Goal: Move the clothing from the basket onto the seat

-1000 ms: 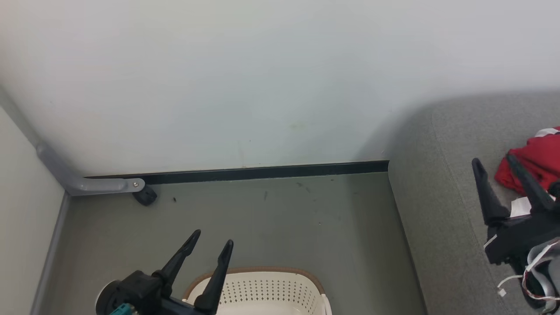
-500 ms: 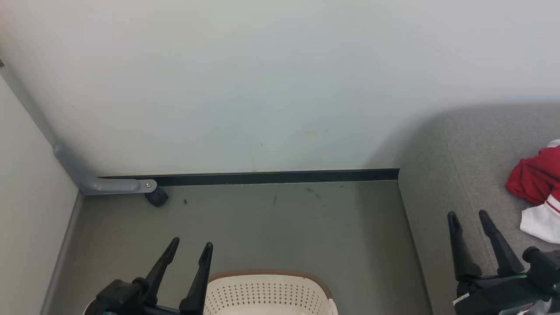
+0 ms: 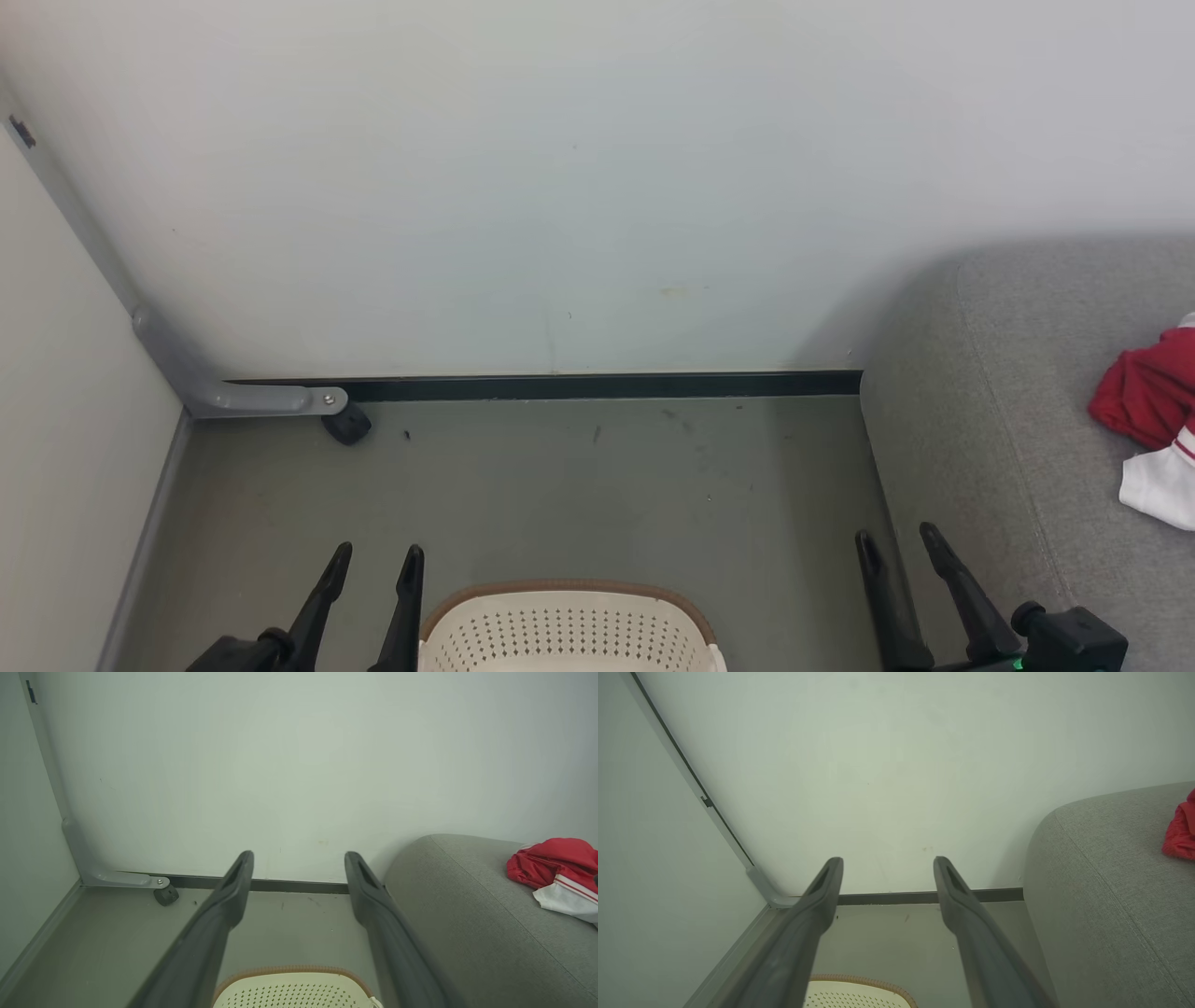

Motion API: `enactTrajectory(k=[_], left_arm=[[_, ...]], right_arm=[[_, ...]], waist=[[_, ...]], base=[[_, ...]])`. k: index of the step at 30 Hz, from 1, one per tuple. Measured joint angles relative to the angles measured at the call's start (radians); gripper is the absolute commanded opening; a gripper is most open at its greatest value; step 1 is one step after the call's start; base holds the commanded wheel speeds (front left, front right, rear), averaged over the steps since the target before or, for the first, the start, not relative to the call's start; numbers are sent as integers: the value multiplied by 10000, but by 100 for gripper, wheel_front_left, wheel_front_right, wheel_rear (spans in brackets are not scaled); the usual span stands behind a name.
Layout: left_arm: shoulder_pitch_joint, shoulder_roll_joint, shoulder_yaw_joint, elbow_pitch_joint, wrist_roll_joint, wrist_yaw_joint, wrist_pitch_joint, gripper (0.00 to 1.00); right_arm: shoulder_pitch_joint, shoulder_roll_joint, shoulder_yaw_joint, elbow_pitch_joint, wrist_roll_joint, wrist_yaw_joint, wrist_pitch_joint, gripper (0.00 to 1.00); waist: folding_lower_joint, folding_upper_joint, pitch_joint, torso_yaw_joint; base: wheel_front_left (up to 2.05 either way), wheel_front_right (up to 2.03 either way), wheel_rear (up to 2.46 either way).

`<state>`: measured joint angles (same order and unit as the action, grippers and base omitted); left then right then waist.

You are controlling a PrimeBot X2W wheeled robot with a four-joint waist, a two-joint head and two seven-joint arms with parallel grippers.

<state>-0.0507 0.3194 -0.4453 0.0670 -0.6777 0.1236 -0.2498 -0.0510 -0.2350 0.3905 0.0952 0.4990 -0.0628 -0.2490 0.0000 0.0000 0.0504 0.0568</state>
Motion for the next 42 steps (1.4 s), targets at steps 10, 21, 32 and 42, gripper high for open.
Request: enactTrajectory(k=[10, 21, 32, 42], left_arm=[[384, -523, 1095, 88, 790, 8, -2, 100], [589, -819, 1592, -6, 1517, 8, -2, 100], [593, -1060, 1839, -153, 1948, 8, -2, 100], [594, -1252, 1887, -157, 1973, 8, -2, 100]], right_arm=[[134, -71, -393, -96, -274, -58, -4, 100], [234, -6, -545, -265, -635, -81, -6, 100], [238, 123, -688, -290, -790, -77, -6, 100], [237, 238, -780, -288, -997, 15, -6, 100]], waist=[[0, 0, 50, -30], [0, 0, 152, -130], [0, 0, 251, -218], [0, 0, 252, -268]], base=[[0, 0, 0], [0, 0, 0], [0, 0, 0], [0, 0, 0]])
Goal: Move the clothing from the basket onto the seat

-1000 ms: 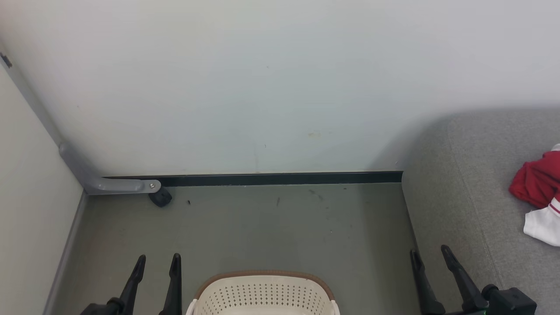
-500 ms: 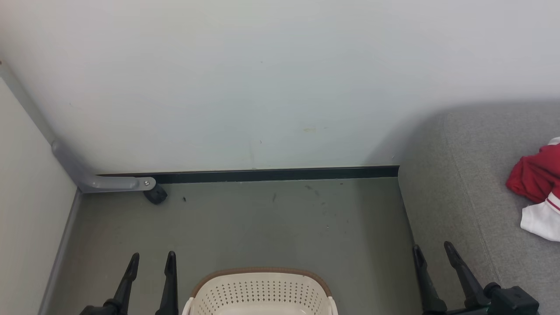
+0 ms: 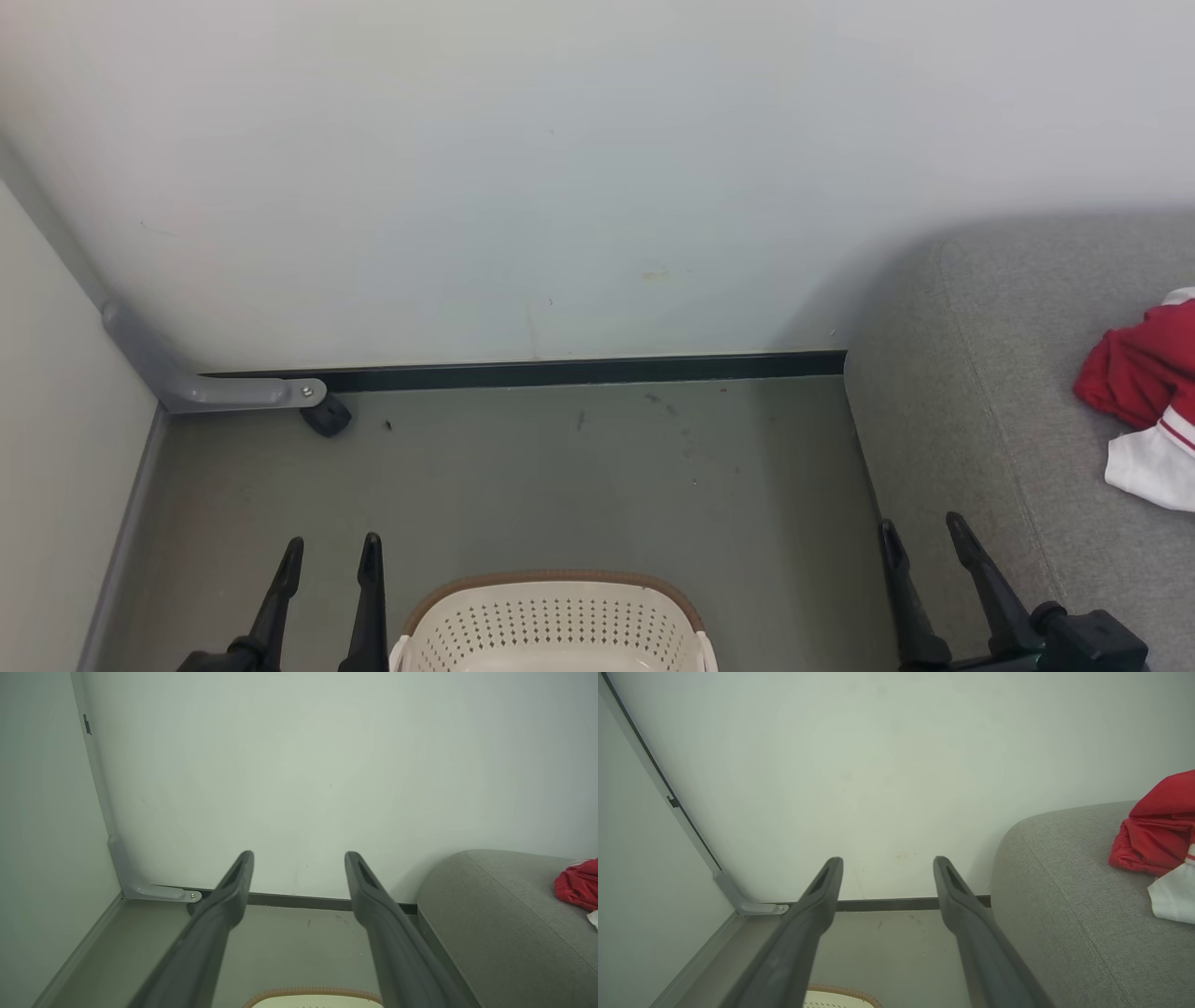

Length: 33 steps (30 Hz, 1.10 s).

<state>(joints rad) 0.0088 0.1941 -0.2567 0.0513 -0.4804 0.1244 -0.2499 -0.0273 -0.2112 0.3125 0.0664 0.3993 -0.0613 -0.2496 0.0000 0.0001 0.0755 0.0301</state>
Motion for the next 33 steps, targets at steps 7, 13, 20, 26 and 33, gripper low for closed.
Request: enactTrajectory(k=[7, 13, 20, 26, 33], left_arm=[[13, -54, 25, 0, 115, 0, 0, 100], [65, -58, 38, -21, 173, 0, 0, 100], [375, -173, -88, 516, 92, -15, 23, 0], [388, -255, 73, 600, -259, -113, 205, 0], [372, -355, 326, 694, -1095, -291, 479, 0]], right_arm=[[4, 96, -61, 6, -63, 82, 0, 100], [12, 153, -134, 6, -132, 121, 0, 100], [258, 307, -54, 562, -111, 173, 46, 0], [261, 359, -259, 619, 307, 194, 192, 0], [243, 460, -583, 704, 1248, 351, 470, 0]], waist=[[0, 0, -32, -11], [0, 0, -22, 2], [0, 0, -17, 5], [0, 0, -40, -8], [0, 0, -105, -35]], base=[[0, 0, 0], [0, 0, 0], [0, 0, 0], [0, 0, 0], [0, 0, 0]])
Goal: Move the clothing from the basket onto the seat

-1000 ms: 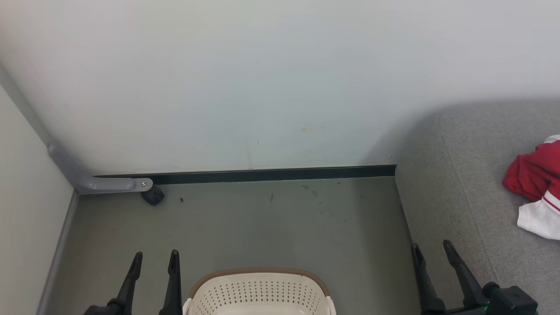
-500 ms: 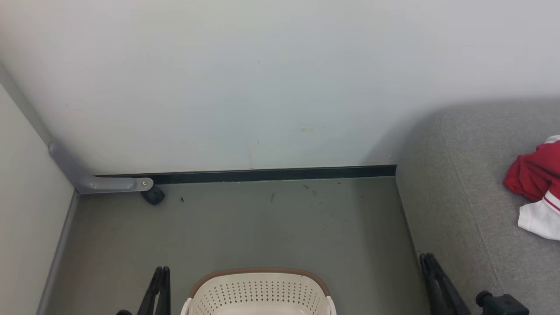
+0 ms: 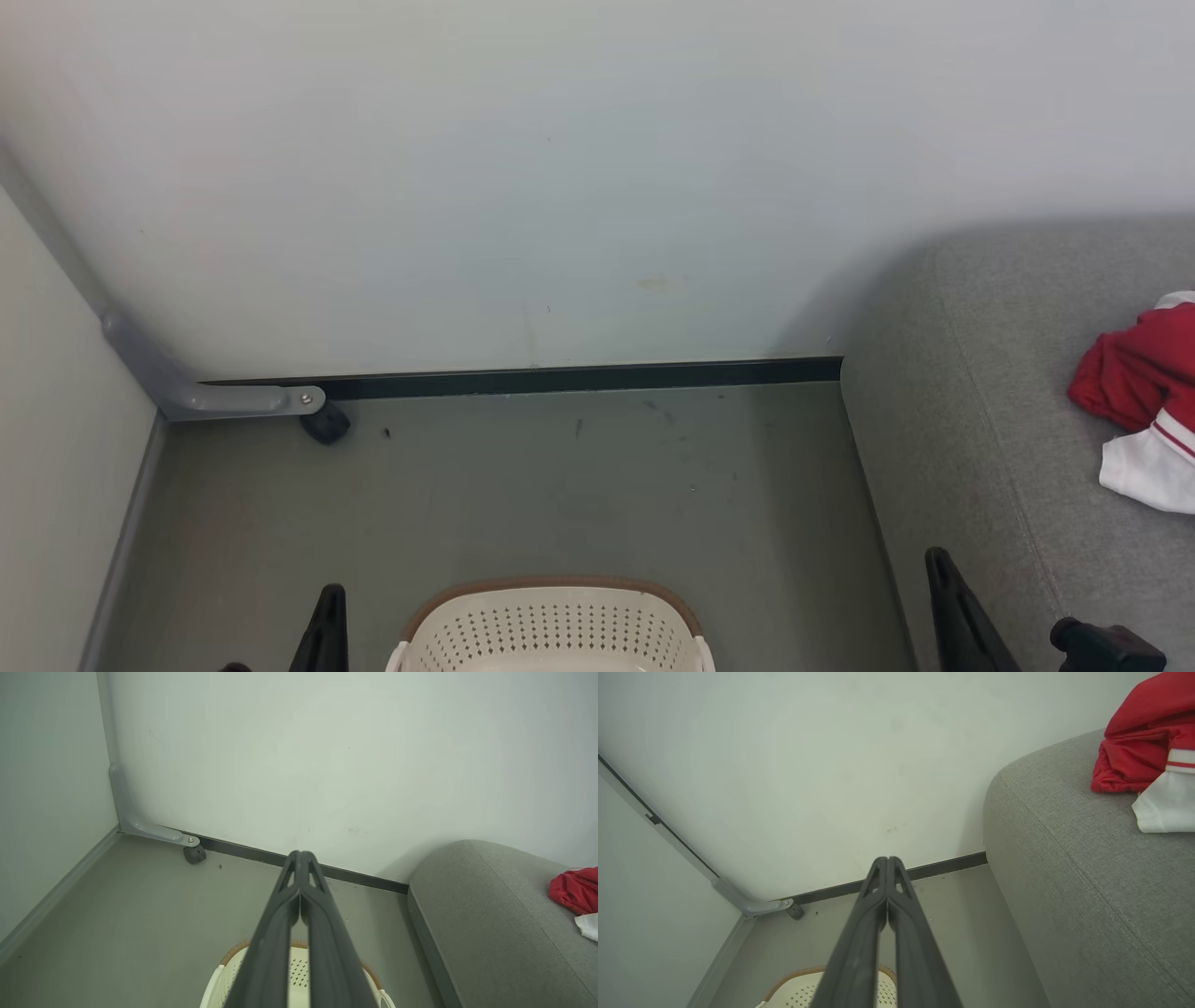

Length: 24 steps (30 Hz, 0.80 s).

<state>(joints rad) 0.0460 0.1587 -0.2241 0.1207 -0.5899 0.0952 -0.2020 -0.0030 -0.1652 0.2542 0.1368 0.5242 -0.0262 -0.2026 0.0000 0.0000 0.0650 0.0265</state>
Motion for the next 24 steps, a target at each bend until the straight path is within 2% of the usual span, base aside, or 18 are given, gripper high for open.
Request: enactTrajectory(k=[24], left_arm=[[-246, -320, 913, 460, -2876, -585, 947, 0]], right_arm=[[-156, 343, -1110, 426, 3058, 387, 955, 0]], waist=[[0, 0, -179, -75]], base=[[0, 0, 0]])
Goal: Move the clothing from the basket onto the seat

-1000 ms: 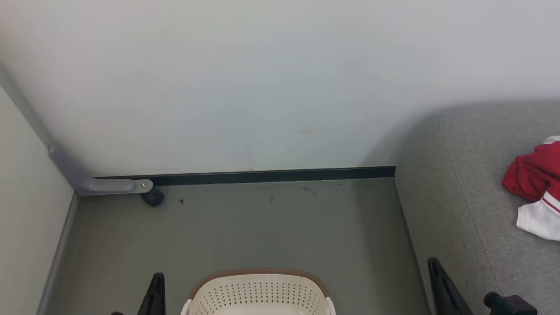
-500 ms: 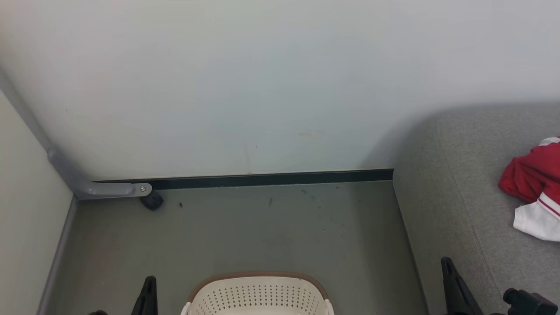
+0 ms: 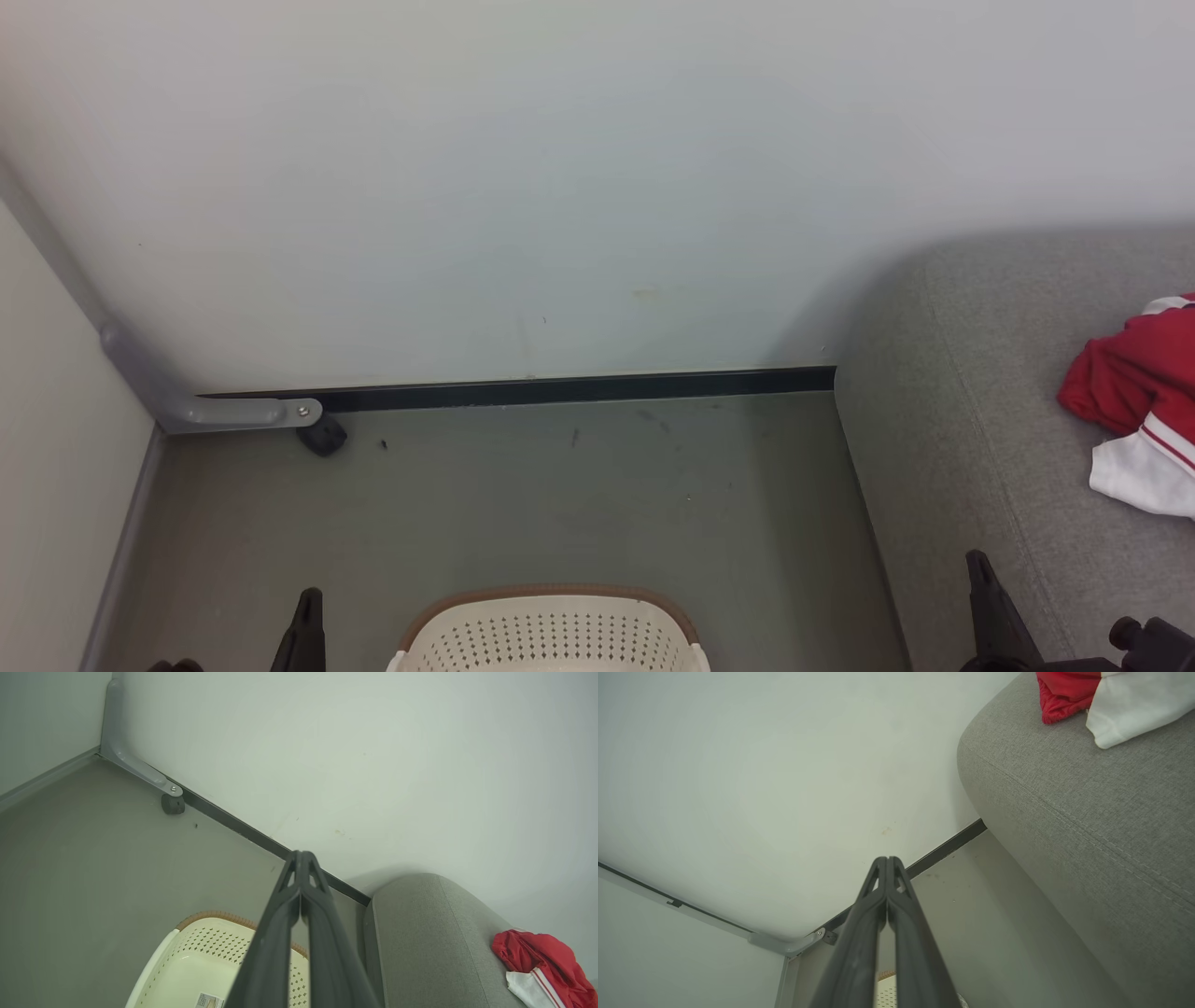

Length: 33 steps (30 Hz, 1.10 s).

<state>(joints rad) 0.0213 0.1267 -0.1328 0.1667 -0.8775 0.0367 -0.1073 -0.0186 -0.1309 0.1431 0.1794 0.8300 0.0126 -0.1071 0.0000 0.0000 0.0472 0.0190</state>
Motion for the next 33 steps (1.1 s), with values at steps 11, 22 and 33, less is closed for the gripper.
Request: enactTrajectory(k=[11, 22, 33], left_arm=[[-177, -119, 387, 234, -1273, -290, 374, 0], [-386, -297, 794, 462, -2545, -560, 807, 0], [-545, -414, 1202, 696, -3814, -825, 1164, 0]], right_arm=[[-135, 167, -497, 230, 1363, 201, 391, 0], [-229, 314, -982, 472, 2715, 376, 803, 0], [-351, 466, -1475, 639, 4079, 581, 1164, 0]], waist=[[0, 0, -82, -34], [0, 0, -164, -68], [0, 0, -245, -103]], base=[[0, 0, 0], [0, 0, 0], [0, 0, 0]])
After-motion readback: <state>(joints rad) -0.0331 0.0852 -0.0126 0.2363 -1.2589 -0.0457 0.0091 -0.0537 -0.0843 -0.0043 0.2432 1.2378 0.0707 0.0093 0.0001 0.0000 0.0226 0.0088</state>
